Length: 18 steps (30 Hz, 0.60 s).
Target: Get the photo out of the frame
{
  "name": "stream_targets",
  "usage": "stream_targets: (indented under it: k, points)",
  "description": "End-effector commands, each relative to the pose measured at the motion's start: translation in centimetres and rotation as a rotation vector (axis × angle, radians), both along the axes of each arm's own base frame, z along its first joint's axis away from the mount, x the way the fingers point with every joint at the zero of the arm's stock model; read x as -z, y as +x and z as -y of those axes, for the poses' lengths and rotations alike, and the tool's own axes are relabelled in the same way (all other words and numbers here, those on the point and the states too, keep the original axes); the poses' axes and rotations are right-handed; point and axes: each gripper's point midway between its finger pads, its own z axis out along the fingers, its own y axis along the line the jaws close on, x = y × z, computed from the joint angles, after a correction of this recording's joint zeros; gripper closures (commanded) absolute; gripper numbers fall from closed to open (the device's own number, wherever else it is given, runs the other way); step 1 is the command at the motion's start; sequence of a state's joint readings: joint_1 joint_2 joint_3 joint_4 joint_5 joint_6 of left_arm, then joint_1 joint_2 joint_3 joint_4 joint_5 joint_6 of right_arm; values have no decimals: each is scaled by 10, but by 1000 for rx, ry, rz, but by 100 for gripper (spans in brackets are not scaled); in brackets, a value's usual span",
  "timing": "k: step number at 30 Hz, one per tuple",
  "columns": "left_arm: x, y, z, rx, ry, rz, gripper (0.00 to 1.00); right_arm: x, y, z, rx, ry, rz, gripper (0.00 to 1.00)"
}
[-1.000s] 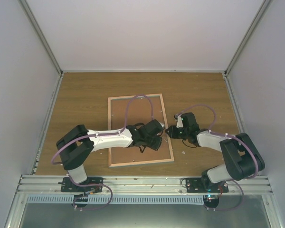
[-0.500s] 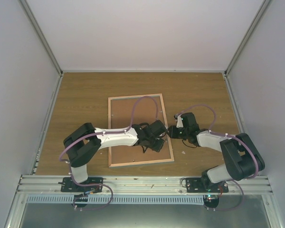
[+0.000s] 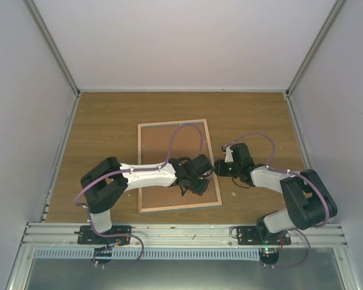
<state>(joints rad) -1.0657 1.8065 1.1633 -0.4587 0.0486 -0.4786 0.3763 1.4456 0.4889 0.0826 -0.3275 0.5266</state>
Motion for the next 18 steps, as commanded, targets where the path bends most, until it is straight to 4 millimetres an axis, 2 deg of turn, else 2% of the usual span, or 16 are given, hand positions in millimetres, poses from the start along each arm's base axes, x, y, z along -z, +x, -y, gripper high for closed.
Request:
stream_targets:
  k: [1, 8, 13, 16, 18]
  points:
    - [-18, -2, -3, -1, -10, 25, 100, -5, -4, -7, -47, 8, 15, 82]
    - [-43, 5, -8, -32, -71, 73, 100, -7, -13, -6, -70, 2, 8, 83]
    - [-46, 18, -20, -53, -70, 88, 100, -7, -27, -7, -95, -11, -13, 82]
    - [-48, 32, -26, -76, -62, 124, 100, -9, -29, -1, -79, -41, -6, 66]
    - [-48, 41, -28, -84, -64, 136, 100, -13, -22, 5, -57, -77, 18, 58]
